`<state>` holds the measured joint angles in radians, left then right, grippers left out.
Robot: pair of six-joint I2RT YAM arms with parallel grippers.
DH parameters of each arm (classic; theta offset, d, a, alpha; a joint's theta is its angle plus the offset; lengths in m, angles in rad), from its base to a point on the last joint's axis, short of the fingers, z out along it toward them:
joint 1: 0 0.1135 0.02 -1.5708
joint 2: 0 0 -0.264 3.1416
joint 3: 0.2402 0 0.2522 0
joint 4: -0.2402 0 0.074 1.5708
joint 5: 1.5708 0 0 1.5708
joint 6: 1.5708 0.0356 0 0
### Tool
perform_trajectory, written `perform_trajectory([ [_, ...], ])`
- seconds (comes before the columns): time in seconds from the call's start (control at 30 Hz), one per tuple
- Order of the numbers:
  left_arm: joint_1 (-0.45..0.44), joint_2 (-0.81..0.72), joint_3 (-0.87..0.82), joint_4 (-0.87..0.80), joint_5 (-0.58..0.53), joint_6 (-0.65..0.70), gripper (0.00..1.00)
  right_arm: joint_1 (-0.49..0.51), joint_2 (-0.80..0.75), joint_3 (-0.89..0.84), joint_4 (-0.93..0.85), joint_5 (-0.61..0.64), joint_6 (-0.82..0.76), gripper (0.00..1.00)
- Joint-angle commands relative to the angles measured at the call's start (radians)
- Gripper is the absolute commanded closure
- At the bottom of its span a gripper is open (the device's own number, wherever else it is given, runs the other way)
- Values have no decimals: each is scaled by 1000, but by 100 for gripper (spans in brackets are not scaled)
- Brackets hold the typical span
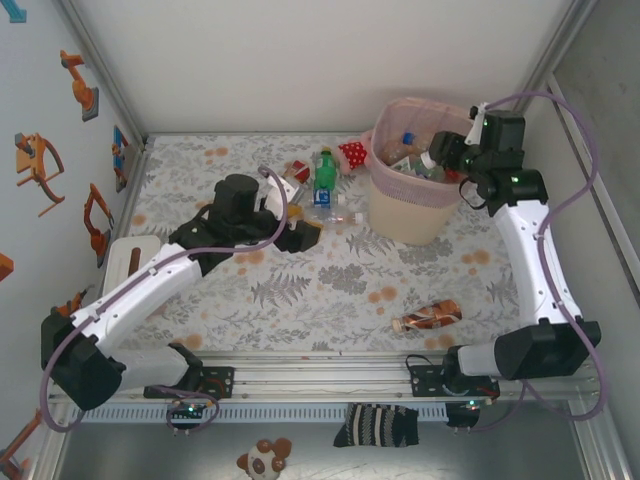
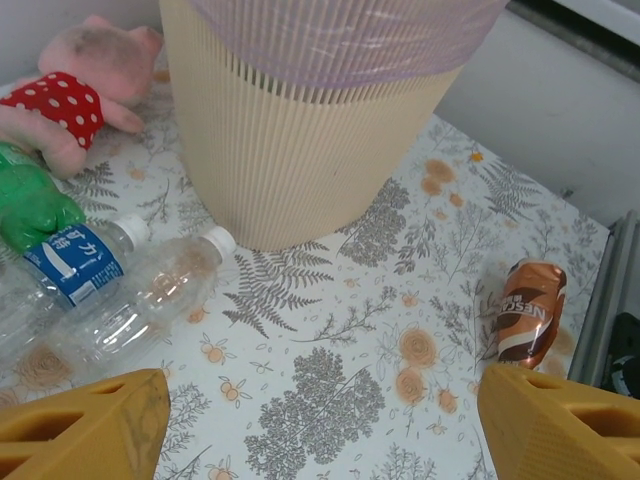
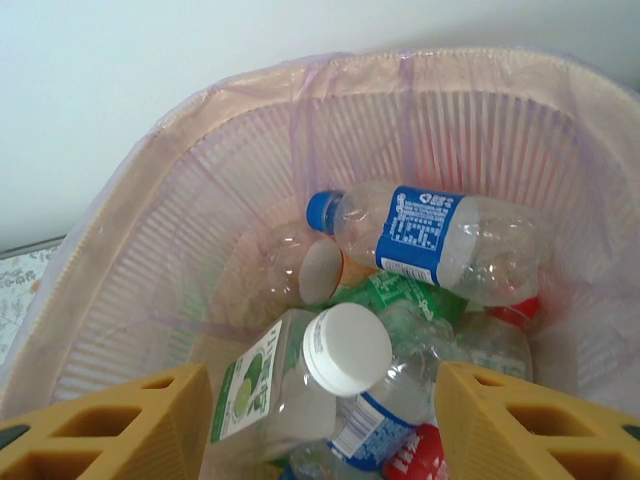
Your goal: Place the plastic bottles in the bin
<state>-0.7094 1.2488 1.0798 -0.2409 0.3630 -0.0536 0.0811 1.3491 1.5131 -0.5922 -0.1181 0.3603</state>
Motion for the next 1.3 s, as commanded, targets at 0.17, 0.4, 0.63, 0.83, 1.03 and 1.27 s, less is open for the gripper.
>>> perform_trajectory([
  [0.17, -127, 143, 46, 12, -6, 118, 21, 3, -140, 22, -108, 66, -55, 41],
  [0.4, -298, 306, 86, 56, -36, 171, 20, 0, -217, 18, -137, 128, -63, 41],
  [0.63, -419, 459, 153, 71, -34, 189, 21, -1, -246, 21, -151, 132, -55, 42],
  [0.83, -512, 587, 211, 62, -51, 205, 21, -1, -256, 29, -159, 130, -54, 42],
  [1.03, -573, 711, 272, 51, -80, 240, 19, -1, -258, 32, -159, 129, -51, 42],
  [1.27, -628, 828, 331, 36, -177, 265, 19, -1, -257, 36, -159, 123, -55, 42],
])
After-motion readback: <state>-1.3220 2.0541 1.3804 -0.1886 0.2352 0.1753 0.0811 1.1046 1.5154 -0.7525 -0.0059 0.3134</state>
